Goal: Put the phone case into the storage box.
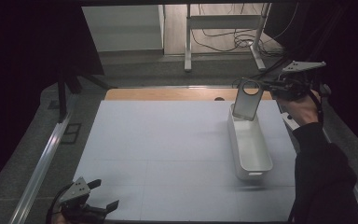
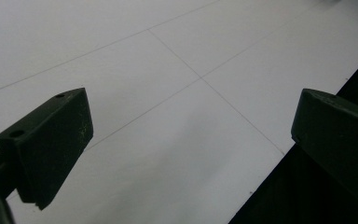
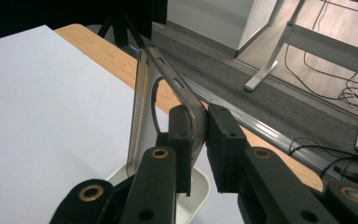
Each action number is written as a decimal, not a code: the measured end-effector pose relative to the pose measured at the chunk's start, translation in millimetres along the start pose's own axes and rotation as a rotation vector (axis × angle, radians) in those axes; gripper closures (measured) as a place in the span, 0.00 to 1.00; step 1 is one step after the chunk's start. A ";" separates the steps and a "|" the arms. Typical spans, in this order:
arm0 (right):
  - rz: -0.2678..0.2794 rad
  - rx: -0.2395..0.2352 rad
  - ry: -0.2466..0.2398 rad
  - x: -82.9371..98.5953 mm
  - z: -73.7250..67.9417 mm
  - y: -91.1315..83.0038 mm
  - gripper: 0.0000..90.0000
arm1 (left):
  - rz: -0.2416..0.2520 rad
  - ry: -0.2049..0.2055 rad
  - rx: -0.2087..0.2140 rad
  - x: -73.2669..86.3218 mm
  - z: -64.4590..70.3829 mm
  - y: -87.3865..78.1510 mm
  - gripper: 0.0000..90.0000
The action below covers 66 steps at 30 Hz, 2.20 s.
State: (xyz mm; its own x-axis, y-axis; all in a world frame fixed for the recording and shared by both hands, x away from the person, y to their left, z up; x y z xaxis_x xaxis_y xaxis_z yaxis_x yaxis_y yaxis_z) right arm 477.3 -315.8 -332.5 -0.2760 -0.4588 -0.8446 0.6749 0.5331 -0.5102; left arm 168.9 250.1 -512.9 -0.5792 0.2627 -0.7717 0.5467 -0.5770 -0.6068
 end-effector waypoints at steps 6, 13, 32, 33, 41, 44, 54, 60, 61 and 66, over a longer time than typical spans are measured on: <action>-0.011 -0.005 -0.008 5.4 4.2 11.0 0.89 | -0.003 -0.003 0.003 0.0 -0.2 0.2 0.00; -0.029 -0.009 -0.010 12.3 7.1 21.6 0.89 | -0.006 -0.007 0.007 0.0 -0.1 0.4 0.00; -0.056 -0.004 -0.027 31.8 11.8 47.8 0.89 | -0.013 -0.009 0.008 -0.1 -0.6 0.8 0.00; -0.057 -0.007 -0.028 32.9 11.8 49.6 0.89 | -0.013 -0.008 0.007 -0.1 -0.7 0.8 0.00; -0.060 -0.001 -0.043 37.3 13.8 56.0 0.89 | -0.015 -0.008 0.008 -0.1 -0.7 0.9 0.00; -0.064 0.004 -0.050 38.5 14.0 57.5 0.89 | -0.016 -0.008 0.008 -0.1 -0.6 0.9 0.00; -0.073 0.024 -0.085 42.3 12.8 63.1 0.89 | -0.017 -0.007 0.009 -0.1 -0.3 1.2 0.00; -0.065 0.059 -0.092 45.4 12.4 65.5 0.88 | -0.018 -0.004 0.008 -0.2 -0.3 1.3 0.00; -0.066 0.065 -0.092 45.5 12.4 65.9 0.88 | -0.018 -0.005 0.009 -0.2 -0.2 1.4 0.00; -0.070 0.090 -0.097 45.7 12.0 68.2 0.88 | -0.019 -0.001 0.007 -0.2 0.0 1.6 0.00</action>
State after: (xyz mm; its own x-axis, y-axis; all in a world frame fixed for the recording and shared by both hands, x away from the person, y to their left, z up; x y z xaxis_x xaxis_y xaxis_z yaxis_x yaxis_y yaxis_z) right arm 518.9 -308.9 -403.9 -0.2601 -0.5614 -0.7856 0.7163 0.4334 -0.5469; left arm 169.8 249.2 -513.6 -0.5905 0.2729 -0.7595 0.5308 -0.5776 -0.6202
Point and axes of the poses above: each handheld gripper's, and its own axes: y roughly forward along the jaws, x roughly out of its underside, z roughly to its right, the point moved 2 cm from there along y, roughly forward along the jaws, and after that the axes turned 2 degrees about -y, right-handed, at the moved point
